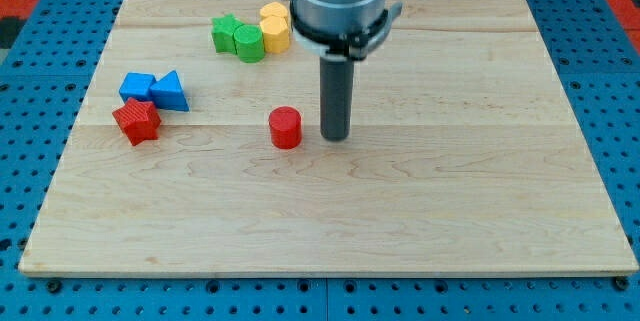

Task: Push the red circle to the right of the red star

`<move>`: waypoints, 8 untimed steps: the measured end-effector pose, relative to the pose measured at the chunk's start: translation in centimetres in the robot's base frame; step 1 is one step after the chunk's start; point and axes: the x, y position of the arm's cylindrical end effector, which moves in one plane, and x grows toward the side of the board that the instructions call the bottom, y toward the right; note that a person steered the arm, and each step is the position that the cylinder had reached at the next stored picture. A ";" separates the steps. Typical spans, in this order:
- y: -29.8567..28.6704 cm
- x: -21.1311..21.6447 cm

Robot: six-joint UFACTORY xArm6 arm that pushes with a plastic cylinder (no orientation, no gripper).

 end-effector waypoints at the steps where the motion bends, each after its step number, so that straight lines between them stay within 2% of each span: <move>1: -5.1 -0.9; 2: -0.5 0.2; 3: -3.3 3.3; 4: -10.2 0.0; 5: -12.1 -1.5; 6: -12.5 -1.9; 7: -6.3 -0.9; 8: -11.1 0.1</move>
